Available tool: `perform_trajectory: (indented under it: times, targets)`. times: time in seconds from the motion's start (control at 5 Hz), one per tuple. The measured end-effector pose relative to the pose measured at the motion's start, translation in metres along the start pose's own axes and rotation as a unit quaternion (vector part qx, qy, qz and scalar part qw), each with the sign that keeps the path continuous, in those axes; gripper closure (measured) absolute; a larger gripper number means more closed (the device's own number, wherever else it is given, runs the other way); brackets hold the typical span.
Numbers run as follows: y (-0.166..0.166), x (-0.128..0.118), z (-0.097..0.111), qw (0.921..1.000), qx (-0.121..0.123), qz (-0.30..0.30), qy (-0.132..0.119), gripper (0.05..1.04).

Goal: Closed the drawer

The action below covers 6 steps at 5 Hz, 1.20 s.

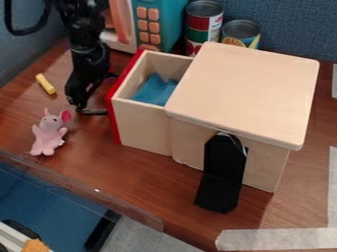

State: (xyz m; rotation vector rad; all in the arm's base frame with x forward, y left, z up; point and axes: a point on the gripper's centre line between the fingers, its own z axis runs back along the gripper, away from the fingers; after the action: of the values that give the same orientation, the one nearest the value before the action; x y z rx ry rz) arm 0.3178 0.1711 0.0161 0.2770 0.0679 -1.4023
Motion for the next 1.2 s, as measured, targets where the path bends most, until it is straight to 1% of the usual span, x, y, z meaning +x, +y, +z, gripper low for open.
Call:
perform_trajectory:
  times: [0.2,0.4,0.6,0.8,1.0,1.2]
  targets:
    - [-0.005,0.006,0.012,0.9993,-0.012,-0.005,-0.035,0.085]
    - [-0.005,0.011,0.017,0.9983,-0.026,0.001,-0.053,0.085]
    - [0.004,0.018,0.021,0.9984,-0.017,0.012,-0.053,0.085]
    - [0.009,0.035,0.011,0.998,-0.027,0.01,-0.056,0.085]
    - [0.008,0.044,0.002,0.9973,-0.035,0.009,-0.064,0.083]
    - [0.01,0.052,0.002,0.9967,-0.031,0.013,-0.074,0.083]
